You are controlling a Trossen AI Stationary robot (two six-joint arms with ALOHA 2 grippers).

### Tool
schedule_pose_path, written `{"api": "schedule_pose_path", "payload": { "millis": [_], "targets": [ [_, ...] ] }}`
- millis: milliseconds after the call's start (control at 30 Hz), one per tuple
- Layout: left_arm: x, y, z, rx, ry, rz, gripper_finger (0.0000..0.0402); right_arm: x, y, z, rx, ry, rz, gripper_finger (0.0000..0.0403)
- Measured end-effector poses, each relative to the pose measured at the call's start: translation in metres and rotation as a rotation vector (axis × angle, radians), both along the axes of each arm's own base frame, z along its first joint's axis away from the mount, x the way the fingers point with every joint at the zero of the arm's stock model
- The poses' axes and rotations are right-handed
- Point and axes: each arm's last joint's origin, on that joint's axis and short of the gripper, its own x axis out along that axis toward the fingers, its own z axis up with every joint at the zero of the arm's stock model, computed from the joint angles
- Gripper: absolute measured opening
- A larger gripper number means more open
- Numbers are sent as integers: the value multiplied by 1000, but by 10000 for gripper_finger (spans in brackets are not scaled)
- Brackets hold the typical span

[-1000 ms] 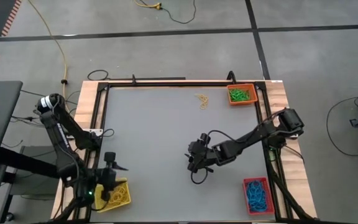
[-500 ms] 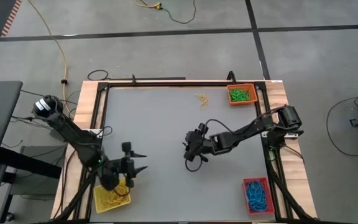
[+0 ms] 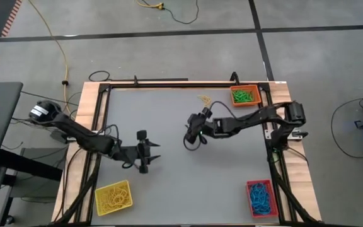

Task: Sort rubber bands into baskets
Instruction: Put the yellow rubber band into the yellow bin

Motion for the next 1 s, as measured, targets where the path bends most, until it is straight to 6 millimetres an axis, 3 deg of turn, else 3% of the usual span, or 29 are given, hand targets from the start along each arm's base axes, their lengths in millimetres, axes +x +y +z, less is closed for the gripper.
{"api": "schedule_pose_path", "payload": {
  "millis": [200, 467, 767, 1000],
  "targets": [
    [6, 23, -4, -60, -74, -45, 197, -11, -37, 9, 2, 44, -45, 248],
    [13, 45, 0, -61, -107, -73, 197, -39, -97, 2, 103, 165, -152, 248],
    [18, 70, 6, -58, -163, -96, 197, -66, -160, 2, 186, 97, -190, 248],
    [28, 77, 1, -134, -226, -159, 197, -75, -189, -6, 267, -2, -129, 248]
  ]
}}
